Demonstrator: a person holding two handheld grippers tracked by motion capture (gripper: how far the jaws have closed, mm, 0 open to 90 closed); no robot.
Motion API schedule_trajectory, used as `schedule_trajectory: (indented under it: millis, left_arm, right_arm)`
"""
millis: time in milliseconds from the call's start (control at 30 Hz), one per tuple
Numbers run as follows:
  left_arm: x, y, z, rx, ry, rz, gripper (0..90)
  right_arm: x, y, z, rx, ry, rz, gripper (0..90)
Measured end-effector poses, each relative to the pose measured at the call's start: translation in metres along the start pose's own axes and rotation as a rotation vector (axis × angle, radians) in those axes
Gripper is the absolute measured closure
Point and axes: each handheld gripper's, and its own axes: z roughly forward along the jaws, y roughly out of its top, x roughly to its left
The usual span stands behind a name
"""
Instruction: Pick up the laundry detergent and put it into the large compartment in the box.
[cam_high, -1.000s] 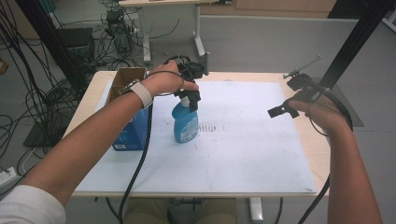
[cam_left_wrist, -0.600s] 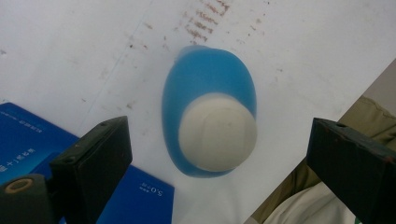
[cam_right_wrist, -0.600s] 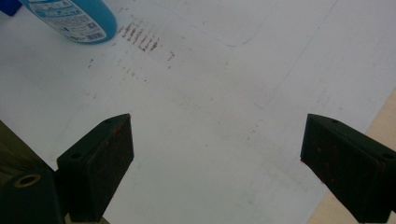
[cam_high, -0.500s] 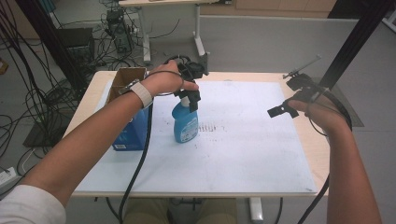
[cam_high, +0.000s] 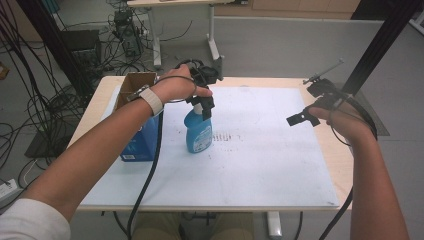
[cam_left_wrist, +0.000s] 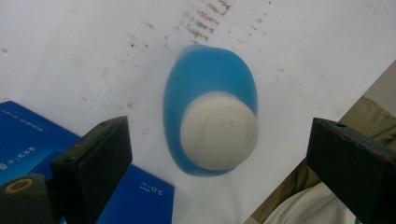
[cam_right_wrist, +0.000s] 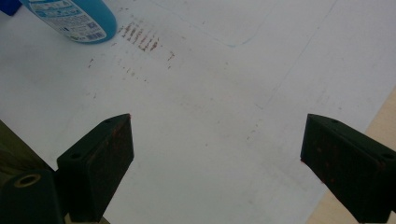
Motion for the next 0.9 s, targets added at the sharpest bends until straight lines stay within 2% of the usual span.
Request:
schedule_trajectory:
  millis: [567, 900]
  left_arm:
    - [0.0, 0.001, 0.002, 0.0, 0.001, 0.002, 7.5]
    - [-0.001, 0.003, 0.011, 0.003, 0.007, -0.006, 7.5]
  right_arm:
    - [0.0, 0.0, 0.001, -0.001, 0.002, 0.001, 9.3]
    - [-0.002, -0.002, 0.002, -0.005, 0.004, 0.005, 9.3]
